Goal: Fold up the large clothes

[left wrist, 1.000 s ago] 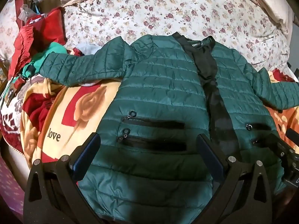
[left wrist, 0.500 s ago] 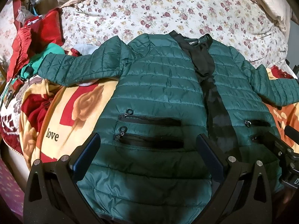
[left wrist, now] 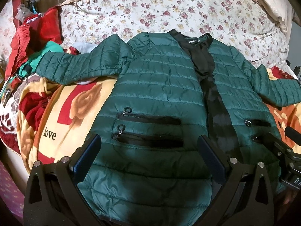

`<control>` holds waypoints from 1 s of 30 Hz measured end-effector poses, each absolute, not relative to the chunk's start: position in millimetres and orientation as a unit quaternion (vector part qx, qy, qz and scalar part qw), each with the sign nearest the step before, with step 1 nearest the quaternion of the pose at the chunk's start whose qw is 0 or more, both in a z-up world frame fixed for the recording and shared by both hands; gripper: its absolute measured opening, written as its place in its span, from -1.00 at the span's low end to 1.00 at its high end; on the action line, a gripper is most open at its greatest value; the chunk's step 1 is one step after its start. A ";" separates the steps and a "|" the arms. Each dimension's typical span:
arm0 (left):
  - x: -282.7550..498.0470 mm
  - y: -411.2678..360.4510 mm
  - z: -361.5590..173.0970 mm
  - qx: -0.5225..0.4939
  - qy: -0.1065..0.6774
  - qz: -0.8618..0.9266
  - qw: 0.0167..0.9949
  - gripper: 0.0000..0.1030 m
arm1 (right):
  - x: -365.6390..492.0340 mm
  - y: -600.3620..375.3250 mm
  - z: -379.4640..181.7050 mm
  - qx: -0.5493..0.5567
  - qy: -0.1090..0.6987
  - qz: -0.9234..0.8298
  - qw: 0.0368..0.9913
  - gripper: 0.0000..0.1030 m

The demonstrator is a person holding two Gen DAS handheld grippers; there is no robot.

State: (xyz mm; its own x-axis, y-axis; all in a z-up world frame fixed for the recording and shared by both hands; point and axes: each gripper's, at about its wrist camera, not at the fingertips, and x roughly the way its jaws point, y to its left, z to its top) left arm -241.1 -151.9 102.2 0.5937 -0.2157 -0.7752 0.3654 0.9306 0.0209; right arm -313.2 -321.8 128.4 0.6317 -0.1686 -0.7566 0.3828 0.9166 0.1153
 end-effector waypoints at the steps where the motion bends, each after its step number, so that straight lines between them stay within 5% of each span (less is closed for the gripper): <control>1: -240.6 -151.8 101.8 0.087 0.421 -0.162 0.888 0.99 | -313.3 -321.6 128.3 0.134 0.400 -0.154 0.893 0.99; 30: -243.5 -149.4 93.2 0.078 0.432 -0.174 0.882 0.99 | -311.8 -317.7 124.5 0.125 0.426 -0.152 0.883 0.99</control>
